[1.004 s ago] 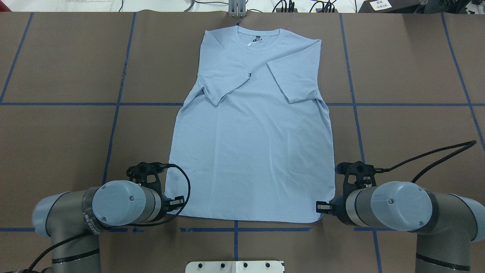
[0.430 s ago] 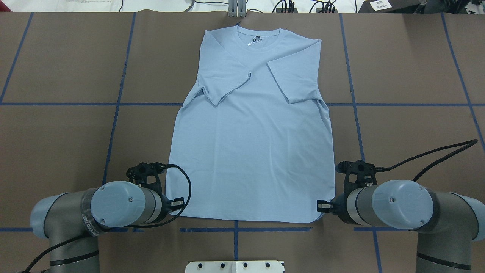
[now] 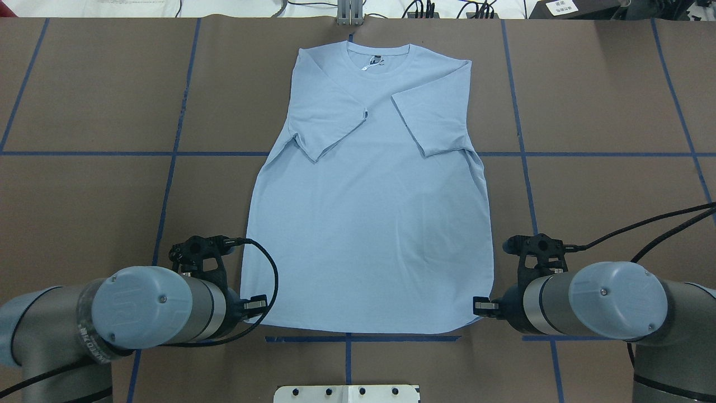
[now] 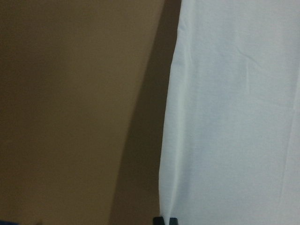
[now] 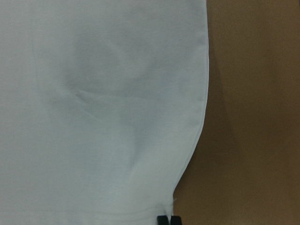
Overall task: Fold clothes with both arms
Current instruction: 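Lift the hem with both grippers and fold it over toward the collar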
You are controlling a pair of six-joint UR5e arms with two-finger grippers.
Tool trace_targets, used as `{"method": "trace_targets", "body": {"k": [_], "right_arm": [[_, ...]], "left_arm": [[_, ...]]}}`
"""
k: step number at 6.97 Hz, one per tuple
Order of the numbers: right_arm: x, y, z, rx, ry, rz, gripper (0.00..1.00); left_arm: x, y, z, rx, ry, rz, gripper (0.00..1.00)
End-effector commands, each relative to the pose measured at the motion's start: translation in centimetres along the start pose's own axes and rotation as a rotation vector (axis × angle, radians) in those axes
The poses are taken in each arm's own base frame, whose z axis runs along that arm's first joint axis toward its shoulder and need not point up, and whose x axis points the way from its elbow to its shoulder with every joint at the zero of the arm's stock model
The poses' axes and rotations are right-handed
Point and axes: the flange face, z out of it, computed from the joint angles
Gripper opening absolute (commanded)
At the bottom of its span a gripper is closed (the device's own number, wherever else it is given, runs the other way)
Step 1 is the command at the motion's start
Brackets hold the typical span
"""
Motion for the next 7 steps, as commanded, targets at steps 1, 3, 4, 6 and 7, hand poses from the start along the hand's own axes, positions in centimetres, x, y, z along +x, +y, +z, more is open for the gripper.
{"method": "trace_targets", "body": {"k": [1, 3, 4, 6, 7], "right_arm": [[-0.5, 2.9, -3.0, -0.114, -0.062, -0.033, 0.00], [0.6, 6.6, -6.4, -0.227, -0.096, -0.079, 0.00], [0.7, 7.1, -7.0, -0.252, -0.133, -0.092, 0.00], [0.6, 7.1, -6.5, -0.248, -0.149, -0.098, 0.00], [-0.1, 5.8, -5.5, -0.217, -0.157, -0.086, 0.00]], "left_arm": [[0.6, 6.4, -1.9, -0.098, 0.019, 0.006, 0.00], [-1.6, 9.5, -4.8, -0.145, -0.040, 0.042, 0.00], [-3.4, 9.5, -5.1, -0.147, -0.067, 0.052, 0.00], [-3.9, 9.8, -4.4, -0.154, -0.086, 0.064, 0.00], [-3.0, 9.6, -4.5, -0.147, -0.071, 0.060, 0.00]]}}
